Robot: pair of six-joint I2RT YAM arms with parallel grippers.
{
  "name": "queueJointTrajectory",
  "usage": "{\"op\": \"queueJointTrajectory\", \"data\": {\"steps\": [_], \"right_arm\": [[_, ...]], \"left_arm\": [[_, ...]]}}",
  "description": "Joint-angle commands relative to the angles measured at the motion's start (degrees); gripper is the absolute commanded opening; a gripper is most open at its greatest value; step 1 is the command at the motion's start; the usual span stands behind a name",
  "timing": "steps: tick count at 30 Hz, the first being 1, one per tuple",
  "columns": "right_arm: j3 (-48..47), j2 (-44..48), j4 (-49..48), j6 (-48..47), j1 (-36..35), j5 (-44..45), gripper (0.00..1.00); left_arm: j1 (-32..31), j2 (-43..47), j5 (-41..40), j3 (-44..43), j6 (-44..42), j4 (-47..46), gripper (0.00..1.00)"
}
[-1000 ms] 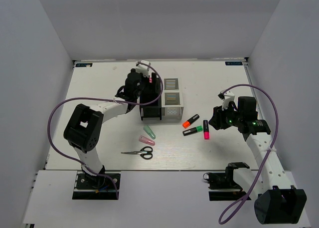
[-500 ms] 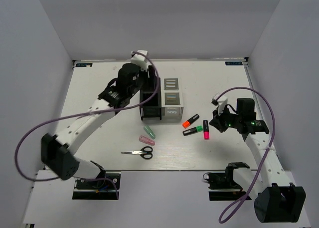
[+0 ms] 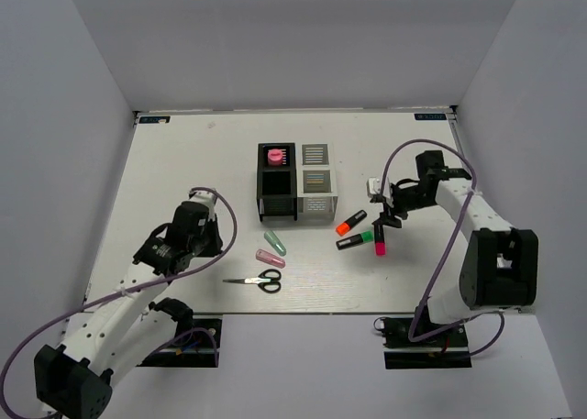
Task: Sort the stationery into containers
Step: Pick up the pen from the center of the board.
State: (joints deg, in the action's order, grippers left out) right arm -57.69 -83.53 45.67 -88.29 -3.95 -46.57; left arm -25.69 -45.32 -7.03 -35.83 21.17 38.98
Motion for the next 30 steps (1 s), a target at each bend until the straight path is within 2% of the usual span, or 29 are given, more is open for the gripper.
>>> {"op": "queueJointTrajectory", "data": {"steps": [1, 2, 3, 4, 5, 7, 8, 9, 12, 15, 22, 30], "right_arm": [[0.0, -2.7, -0.4, -11.0, -0.7, -5.5, 0.65], [-1.0, -4.6, -0.1, -12.2, -0.8, -6.0, 0.63], [-2.8, -6.9, 1.0, -16.0, -0.8, -6.0, 0.62], [-3.9, -8.1, 3.8, -17.2, -1.1, -6.1, 0.59], [-6.0, -10.8, 7.6, -22.1, -1.2, -6.3, 0.57], [-8.4, -13.9, 9.2, -25.1, -1.6, -5.9, 0.56], [-8.7, -15.0, 8.3, -25.0, -1.8, -5.6, 0.54], [-7.4, -15.2, 2.7, -22.4, -2.4, -4.6, 0.54], [-7.5, -16.9, -0.8, -20.1, -3.5, -2.4, 0.54], [-12.7, -21.0, 3.7, -22.2, -4.2, -1.3, 0.52], [-18.2, -26.4, 10.0, -25.9, -6.0, 2.1, 0.52], [-18.5, -29.0, 13.3, -29.4, -7.7, 5.2, 0.52]], "left_arm": [[2.5, 1.7, 3.9, -0.1, -0.4, -1.3, 0.19], [3.6, 1.8, 4.0, -0.1, -0.5, -0.8, 0.23], [4.2, 2.2, 4.0, 0.0, -0.5, -0.6, 0.46], [5.4, 3.0, 4.5, 0.8, -0.5, -0.9, 0.52], [5.7, 3.5, 4.7, 1.0, -0.4, -1.1, 0.59], [6.5, 4.6, 5.7, 1.5, 0.0, -1.3, 0.77], [7.3, 5.1, 6.3, 1.6, 0.0, -1.3, 0.77], [7.6, 5.6, 6.5, 1.9, 0.1, -1.0, 0.78], [8.4, 6.7, 5.3, 2.3, 0.1, -0.8, 0.78], [8.4, 7.0, 4.9, 2.2, 0.0, -0.4, 0.78], [8.6, 6.3, 5.0, 1.9, -0.2, 0.0, 0.79], [8.7, 5.5, 5.0, 2.0, -0.2, 0.2, 0.79]]}}
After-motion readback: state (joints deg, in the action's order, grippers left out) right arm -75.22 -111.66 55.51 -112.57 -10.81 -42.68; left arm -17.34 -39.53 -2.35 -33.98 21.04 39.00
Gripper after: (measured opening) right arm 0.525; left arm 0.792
